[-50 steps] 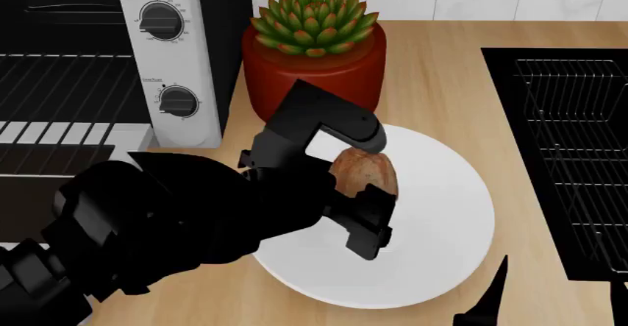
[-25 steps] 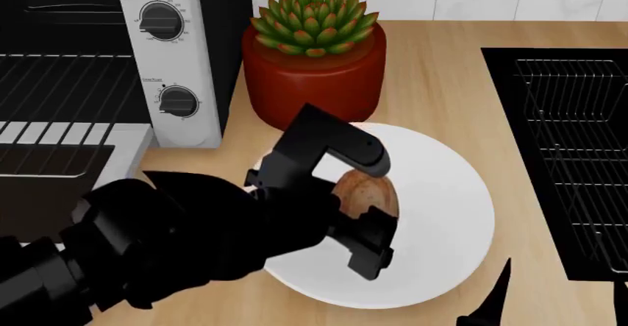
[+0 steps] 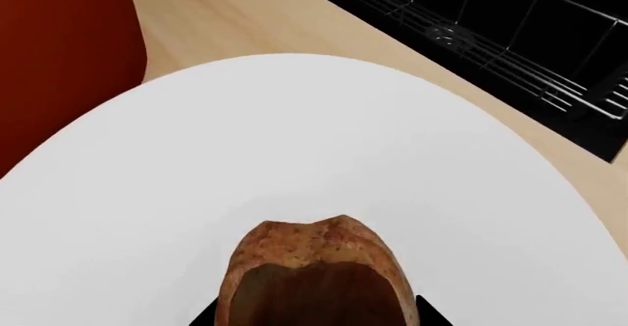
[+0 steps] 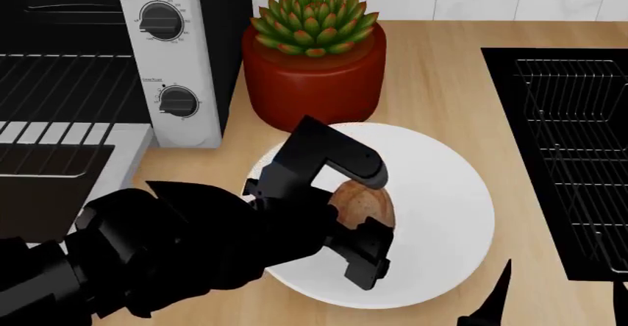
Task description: Pick the bread from the rack and place it on the plate on the counter.
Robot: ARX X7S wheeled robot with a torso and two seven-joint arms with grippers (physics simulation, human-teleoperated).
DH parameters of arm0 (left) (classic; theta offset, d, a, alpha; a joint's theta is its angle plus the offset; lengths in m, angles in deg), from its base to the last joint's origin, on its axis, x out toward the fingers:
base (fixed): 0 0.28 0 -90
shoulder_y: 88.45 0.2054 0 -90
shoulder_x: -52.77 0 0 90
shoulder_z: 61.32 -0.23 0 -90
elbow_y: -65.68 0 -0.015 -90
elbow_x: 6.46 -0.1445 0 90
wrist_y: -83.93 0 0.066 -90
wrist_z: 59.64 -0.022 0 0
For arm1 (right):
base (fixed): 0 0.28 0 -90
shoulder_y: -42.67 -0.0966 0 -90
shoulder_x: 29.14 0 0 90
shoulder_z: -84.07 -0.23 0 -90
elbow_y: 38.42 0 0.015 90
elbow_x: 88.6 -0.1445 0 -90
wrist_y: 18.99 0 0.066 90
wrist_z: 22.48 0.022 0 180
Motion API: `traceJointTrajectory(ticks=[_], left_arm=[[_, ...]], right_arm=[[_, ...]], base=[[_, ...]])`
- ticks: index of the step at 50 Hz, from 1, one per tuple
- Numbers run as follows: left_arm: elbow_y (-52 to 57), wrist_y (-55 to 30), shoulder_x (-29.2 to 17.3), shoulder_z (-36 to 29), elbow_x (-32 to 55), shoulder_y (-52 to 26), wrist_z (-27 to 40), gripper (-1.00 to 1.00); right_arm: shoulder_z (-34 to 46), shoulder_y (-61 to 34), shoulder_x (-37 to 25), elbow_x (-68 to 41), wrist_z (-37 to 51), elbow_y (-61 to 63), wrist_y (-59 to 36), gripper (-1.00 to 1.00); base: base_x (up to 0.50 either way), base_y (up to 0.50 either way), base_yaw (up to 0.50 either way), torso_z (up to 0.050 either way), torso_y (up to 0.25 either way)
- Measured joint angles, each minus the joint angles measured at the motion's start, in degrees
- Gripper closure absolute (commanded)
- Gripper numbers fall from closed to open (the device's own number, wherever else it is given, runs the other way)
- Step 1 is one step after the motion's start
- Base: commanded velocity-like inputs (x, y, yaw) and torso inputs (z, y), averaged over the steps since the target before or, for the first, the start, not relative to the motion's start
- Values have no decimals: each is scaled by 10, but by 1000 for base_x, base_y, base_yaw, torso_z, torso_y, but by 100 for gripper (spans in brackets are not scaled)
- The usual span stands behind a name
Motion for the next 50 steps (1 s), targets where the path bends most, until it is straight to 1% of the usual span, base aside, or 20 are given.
traceJointTrajectory(ticks=[3,4,23,34,40,50], left_arm=[[0,1,0,-2,0,0,0,100],[0,1,0,-2,1,0,0,-100],[4,3,0,-6,22,-4,7,-100],[23,3,-6,5,37,-29,14,-100],[56,2,-21,16,46,-46,29,-100],[141,1,-66,41,65,-74,70,-100]], right_arm=[[0,0,0,0,0,-1,1,-100],[1,0,0,0,0,-1,1,-100],[3,1,-2,-1,0,-5,6,-100],[2,5,-3,-3,2,-1,8,-100],[1,6,-3,-4,4,2,9,-100],[3,6,-4,-6,5,4,8,-100]], base=[[0,0,0,0,0],[0,0,0,0,0],[0,0,0,0,0],[0,0,0,0,0],[0,0,0,0,0],[0,0,0,0,0]])
